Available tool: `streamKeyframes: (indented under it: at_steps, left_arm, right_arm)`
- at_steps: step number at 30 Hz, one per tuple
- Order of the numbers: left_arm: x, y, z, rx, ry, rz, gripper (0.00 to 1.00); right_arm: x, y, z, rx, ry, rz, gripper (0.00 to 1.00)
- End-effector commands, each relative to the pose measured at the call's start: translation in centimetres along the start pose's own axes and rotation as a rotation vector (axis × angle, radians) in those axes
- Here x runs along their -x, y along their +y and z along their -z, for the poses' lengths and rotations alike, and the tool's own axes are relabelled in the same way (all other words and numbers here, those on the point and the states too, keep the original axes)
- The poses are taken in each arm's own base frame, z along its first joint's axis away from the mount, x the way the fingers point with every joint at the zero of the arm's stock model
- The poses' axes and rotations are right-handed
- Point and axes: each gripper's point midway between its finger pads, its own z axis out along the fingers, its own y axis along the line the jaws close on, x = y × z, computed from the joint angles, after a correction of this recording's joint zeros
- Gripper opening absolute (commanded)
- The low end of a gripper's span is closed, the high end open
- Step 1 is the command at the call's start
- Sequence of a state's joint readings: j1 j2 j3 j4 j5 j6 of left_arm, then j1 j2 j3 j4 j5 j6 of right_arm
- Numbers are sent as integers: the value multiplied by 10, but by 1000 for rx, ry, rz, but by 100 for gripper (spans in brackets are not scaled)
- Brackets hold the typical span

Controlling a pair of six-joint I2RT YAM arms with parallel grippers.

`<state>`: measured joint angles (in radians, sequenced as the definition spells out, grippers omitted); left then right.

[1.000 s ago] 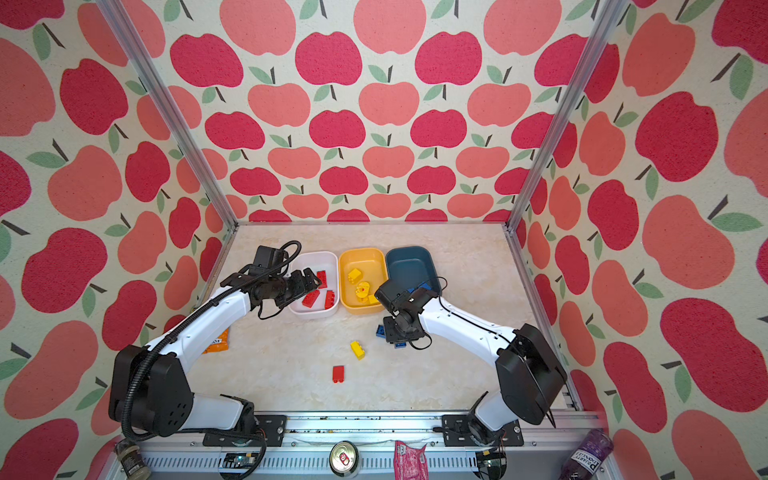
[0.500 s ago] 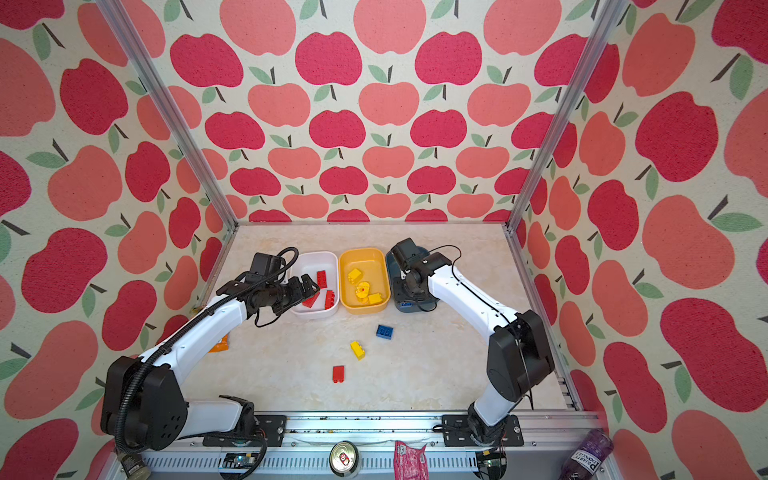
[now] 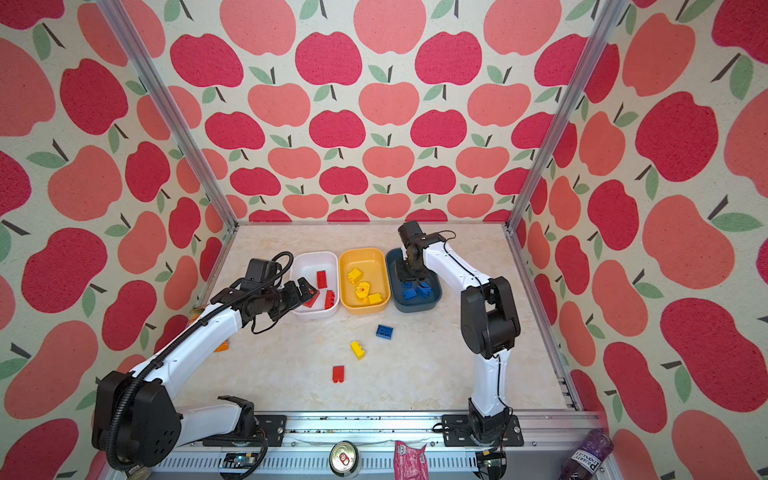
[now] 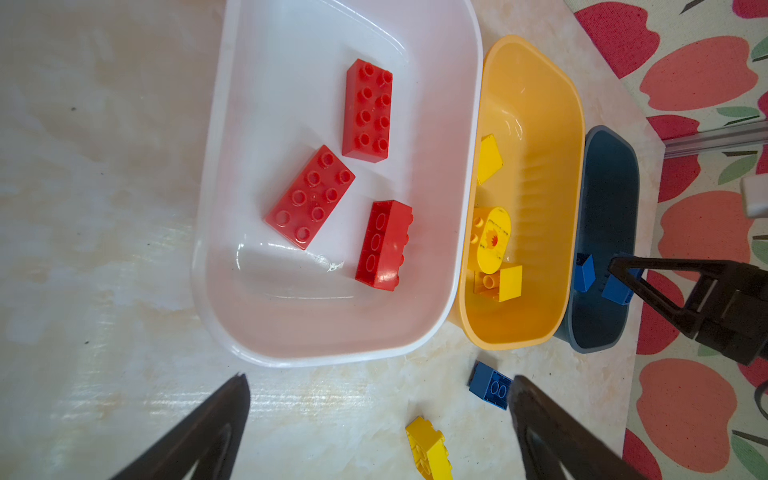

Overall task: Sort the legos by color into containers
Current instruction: 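Carry the blue brick into the teal tray and open the right gripper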

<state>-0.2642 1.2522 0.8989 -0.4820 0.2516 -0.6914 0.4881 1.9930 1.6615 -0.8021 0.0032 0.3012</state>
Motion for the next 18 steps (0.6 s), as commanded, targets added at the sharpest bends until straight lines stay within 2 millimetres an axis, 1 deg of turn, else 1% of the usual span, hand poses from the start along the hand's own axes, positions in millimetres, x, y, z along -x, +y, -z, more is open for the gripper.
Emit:
streamKeyframes:
  at_steps: [1, 4, 8, 10, 13, 15, 18]
  left_arm:
    - [-2, 9, 6, 28, -20, 32, 99]
    - [-4, 12, 8, 35, -27, 40, 99]
    - [-5, 14, 13, 39, -38, 48, 99]
    - [-5, 15, 14, 41, -46, 53, 99]
    - [-5, 17, 17, 43, -55, 56, 99]
    - [-7, 18, 18, 46, -56, 58, 99]
    - [-7, 18, 20, 45, -59, 57, 99]
  right_arm:
    - [9, 0, -12, 25, 19, 36, 33]
    - [15, -5, -26, 24, 37, 32, 33]
    - [20, -10, -37, 24, 52, 33, 35]
    - [22, -10, -40, 24, 58, 37, 40]
    - [22, -10, -43, 26, 68, 41, 53]
    - [22, -10, -42, 27, 69, 41, 58]
    - [20, -11, -40, 26, 72, 41, 60]
